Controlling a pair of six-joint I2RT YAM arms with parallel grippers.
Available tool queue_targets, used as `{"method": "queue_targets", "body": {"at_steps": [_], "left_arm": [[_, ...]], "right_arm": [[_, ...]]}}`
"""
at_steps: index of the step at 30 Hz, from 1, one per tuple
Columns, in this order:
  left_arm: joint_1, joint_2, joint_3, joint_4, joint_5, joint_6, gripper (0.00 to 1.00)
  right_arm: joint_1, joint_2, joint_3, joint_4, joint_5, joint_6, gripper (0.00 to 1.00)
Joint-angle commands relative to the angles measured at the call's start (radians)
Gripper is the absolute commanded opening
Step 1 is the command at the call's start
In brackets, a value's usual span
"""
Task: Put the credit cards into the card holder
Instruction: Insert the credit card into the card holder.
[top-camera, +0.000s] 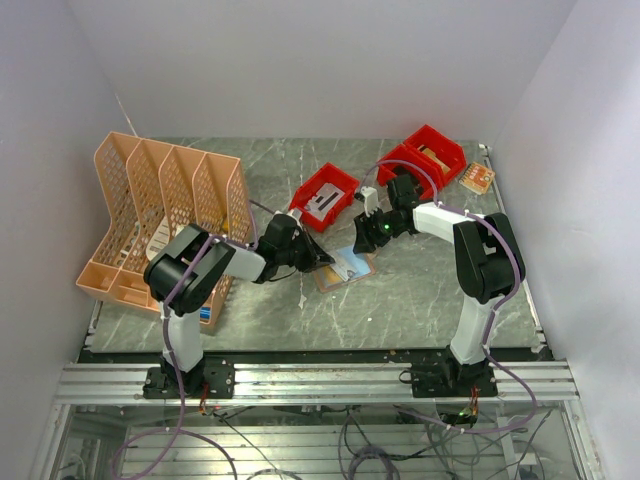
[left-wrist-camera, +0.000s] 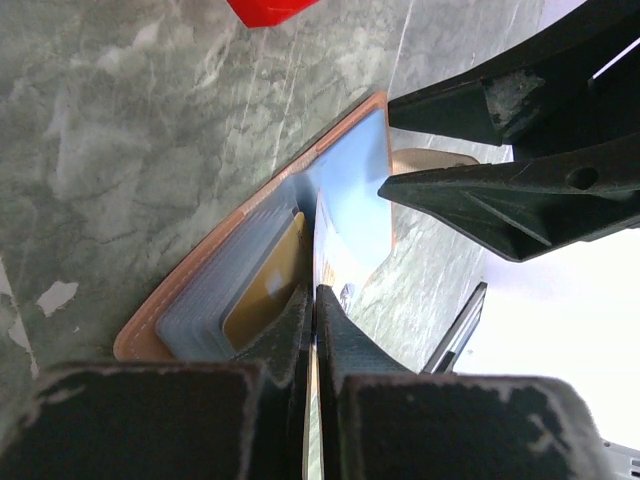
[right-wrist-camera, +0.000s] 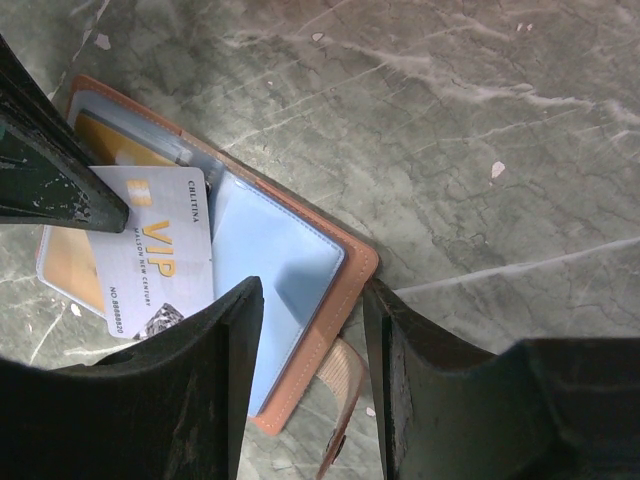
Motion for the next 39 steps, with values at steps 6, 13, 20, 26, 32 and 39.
{"method": "queue_targets", "body": {"at_steps": [6,13,20,26,32,39], "left_arm": [[0.002,0.009,0.022,-0.073,0.024,0.002,0.07],[0.004,0.018,0.008,-0.065,0.040,-0.019,0.07],[0.007,0.014,0.004,-0.077,0.039,-0.034,0.07],[0.010,-0.001,-0.004,-0.092,0.040,-0.040,0.07],[0.011,0.025,-0.006,-0.066,0.064,-0.062,0.07],[0.013,0.052,0.000,-0.060,0.092,-0.075,0.07]], "right_arm": [[0.020,0.026,-0.014,-0.012,-0.033,0.017,0.45],[0.031,0.031,-0.022,0.005,-0.042,0.028,0.44],[0.040,0.027,-0.027,0.023,-0.029,0.034,0.44],[0.045,0.027,-0.029,0.026,-0.024,0.033,0.44],[0.049,0.021,-0.029,0.027,-0.023,0.034,0.44],[0.051,0.022,-0.030,0.027,-0.024,0.034,0.44]]}}
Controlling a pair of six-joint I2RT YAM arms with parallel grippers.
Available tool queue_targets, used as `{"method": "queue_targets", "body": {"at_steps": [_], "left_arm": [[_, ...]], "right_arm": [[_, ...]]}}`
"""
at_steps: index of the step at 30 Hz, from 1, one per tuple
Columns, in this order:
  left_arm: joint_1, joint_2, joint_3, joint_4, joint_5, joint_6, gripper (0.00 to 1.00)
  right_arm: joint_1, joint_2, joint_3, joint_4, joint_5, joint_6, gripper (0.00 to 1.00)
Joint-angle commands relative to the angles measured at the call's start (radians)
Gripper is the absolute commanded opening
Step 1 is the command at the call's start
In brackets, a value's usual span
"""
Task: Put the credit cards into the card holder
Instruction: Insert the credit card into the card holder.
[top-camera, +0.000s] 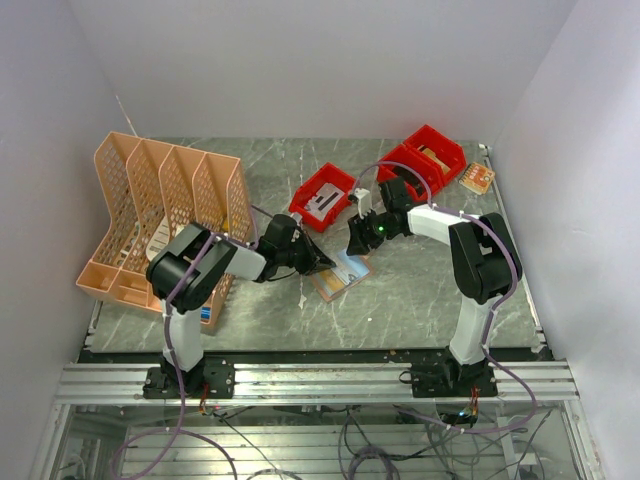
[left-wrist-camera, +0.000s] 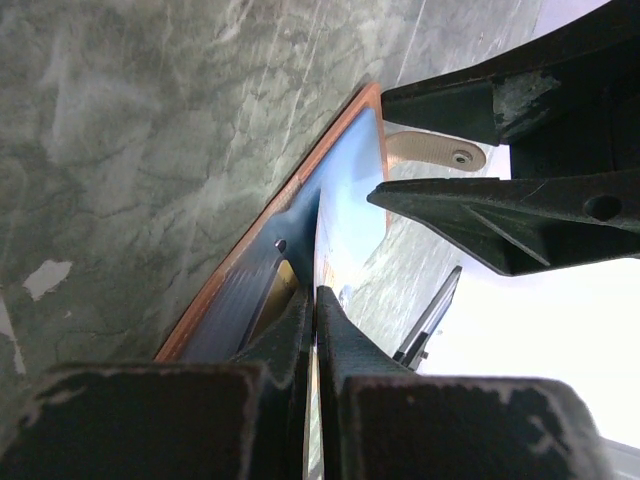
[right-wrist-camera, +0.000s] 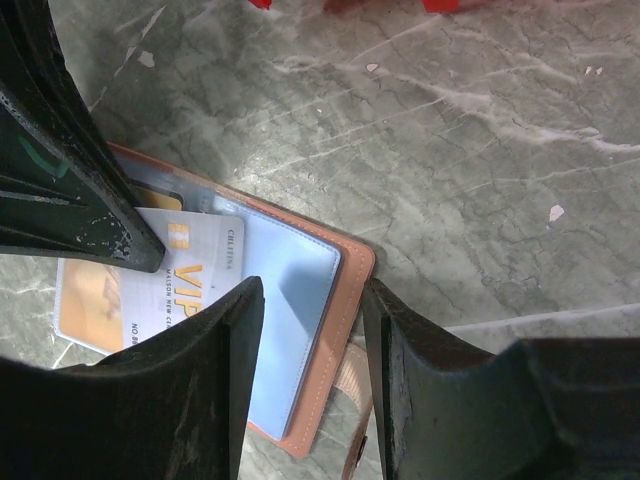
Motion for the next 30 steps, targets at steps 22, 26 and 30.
{"method": "queue_targets", "body": {"at_steps": [22,26,30], "left_arm": [[0.006,0.090,0.038,-0.062,0.029,0.049,0.11],[0.006,0.094,0.038,-0.063,0.030,0.053,0.13],[0.006,0.098,0.043,-0.065,0.032,0.058,0.15]], "right_arm": [[0.018,-0.045,-0.019,-0.020,0.013,-0.030,0.47],[0.018,-0.145,-0.045,-0.008,0.064,-0.094,0.50],[0.022,-0.220,-0.081,-0.019,-0.022,-0.196,0.46]]}}
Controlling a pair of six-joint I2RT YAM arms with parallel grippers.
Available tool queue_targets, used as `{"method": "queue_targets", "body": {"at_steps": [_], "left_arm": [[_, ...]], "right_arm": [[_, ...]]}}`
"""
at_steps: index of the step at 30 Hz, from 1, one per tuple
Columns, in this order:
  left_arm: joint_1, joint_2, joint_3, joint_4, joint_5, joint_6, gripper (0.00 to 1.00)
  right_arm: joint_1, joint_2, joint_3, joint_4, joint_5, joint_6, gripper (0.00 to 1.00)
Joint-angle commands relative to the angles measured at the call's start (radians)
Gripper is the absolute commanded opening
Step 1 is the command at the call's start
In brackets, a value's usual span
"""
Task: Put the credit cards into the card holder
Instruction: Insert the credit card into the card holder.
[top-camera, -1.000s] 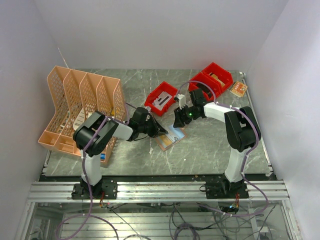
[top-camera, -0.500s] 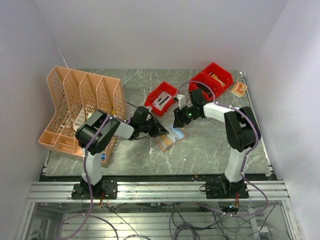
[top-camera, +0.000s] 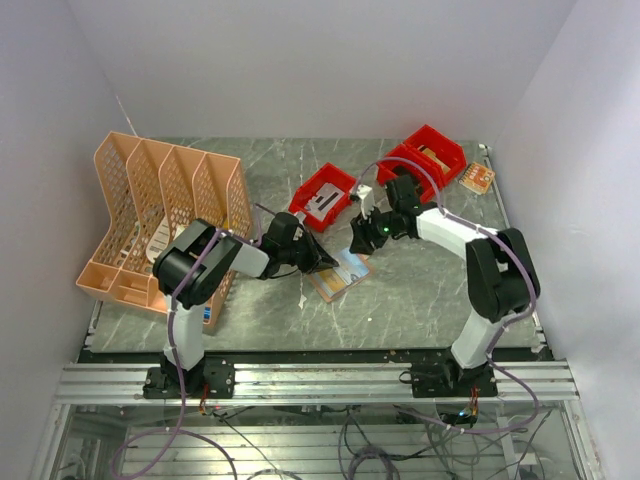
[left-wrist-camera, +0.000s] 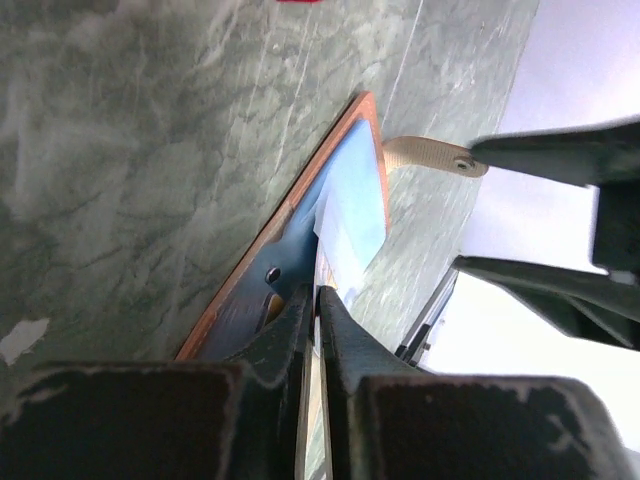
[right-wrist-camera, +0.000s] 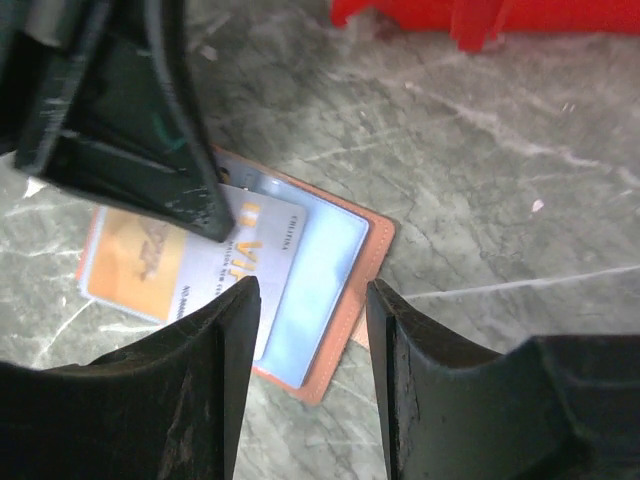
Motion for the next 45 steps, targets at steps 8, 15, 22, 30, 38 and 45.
{"method": "queue_targets", "body": {"at_steps": [8,15,22,30,38,45], "left_arm": [[0.001,0.049,0.006,-0.074,-0.003,0.046,0.17],[0.004,0.053,0.006,-0.070,0.001,0.045,0.18],[0.004,0.060,0.005,-0.061,0.007,0.045,0.19],[0.007,0.060,-0.007,-0.042,0.012,0.039,0.20],[0.008,0.058,-0.011,-0.045,0.010,0.041,0.26],[0.013,0.051,-0.015,-0.045,0.011,0.042,0.32]], "right_arm": [[0.156,-0.119,-0.065,-0.094,-0.220,-0.335,0.00],[0.259,-0.105,-0.088,-0.049,-0.061,-0.328,0.00],[0.281,-0.053,-0.084,-0.047,0.039,-0.330,0.00],[0.286,-0.028,-0.087,-0.021,0.138,-0.309,0.00],[0.285,-0.029,-0.089,-0.016,0.228,-0.315,0.00],[0.273,-0.030,-0.087,-0.026,0.257,-0.332,0.00]]}}
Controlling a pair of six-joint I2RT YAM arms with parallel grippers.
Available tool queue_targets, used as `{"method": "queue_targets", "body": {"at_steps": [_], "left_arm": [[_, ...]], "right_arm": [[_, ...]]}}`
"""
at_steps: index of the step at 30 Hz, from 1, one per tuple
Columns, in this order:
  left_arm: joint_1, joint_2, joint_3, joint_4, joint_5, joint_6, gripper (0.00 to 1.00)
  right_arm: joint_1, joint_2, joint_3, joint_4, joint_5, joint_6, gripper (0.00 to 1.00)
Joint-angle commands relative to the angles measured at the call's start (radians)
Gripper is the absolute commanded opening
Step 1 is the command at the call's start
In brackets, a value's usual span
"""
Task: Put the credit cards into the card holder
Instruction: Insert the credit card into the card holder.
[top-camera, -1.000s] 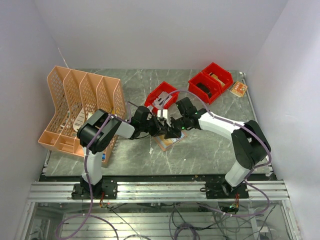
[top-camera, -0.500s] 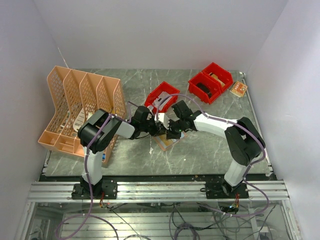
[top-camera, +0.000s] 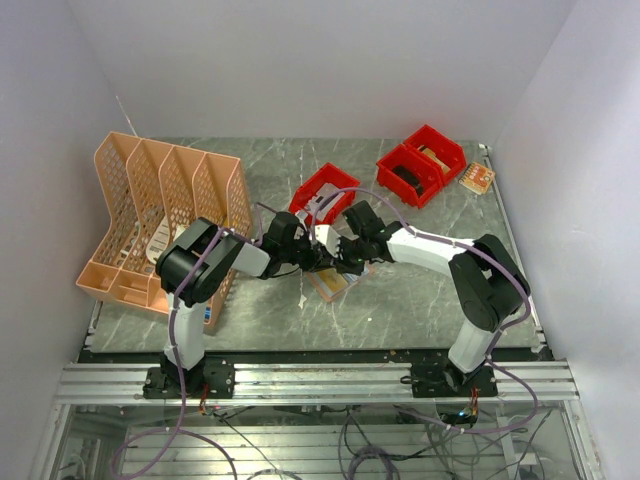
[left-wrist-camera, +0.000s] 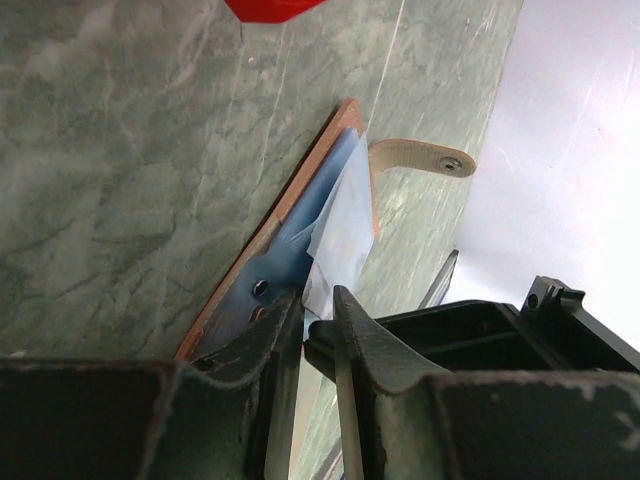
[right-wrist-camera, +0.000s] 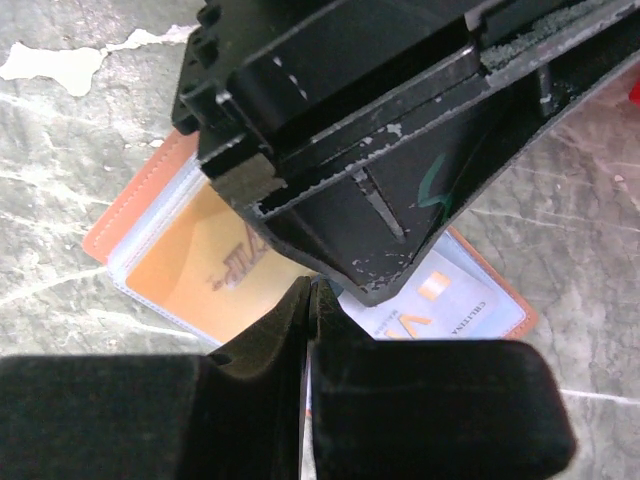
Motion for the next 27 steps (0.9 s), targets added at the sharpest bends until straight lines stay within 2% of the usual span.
{"method": "queue_targets", "body": {"at_steps": [1,12,15,21,27], "left_arm": [[0.007,0.023,-0.029,-0.082,-0.013,0.034,0.32],[0.017,-0.011,-0.032,-0.088,-0.010,0.050,0.39],[0.018,-0.029,-0.027,-0.101,-0.012,0.061,0.39],[0.018,-0.092,-0.015,-0.158,-0.045,0.123,0.40],[0.017,-0.183,0.004,-0.205,-0.086,0.228,0.40]], "right_arm": [[-0.014,0.016,-0.009,-0.003,0.055,-0.021,0.00],[-0.076,0.015,-0.003,0.003,0.068,0.004,0.00],[-0.109,0.004,0.006,-0.019,-0.030,0.014,0.01],[-0.232,-0.008,0.035,-0.085,-0.336,0.049,0.05],[-0.287,-0.020,0.038,-0.091,-0.443,0.108,0.14]]}}
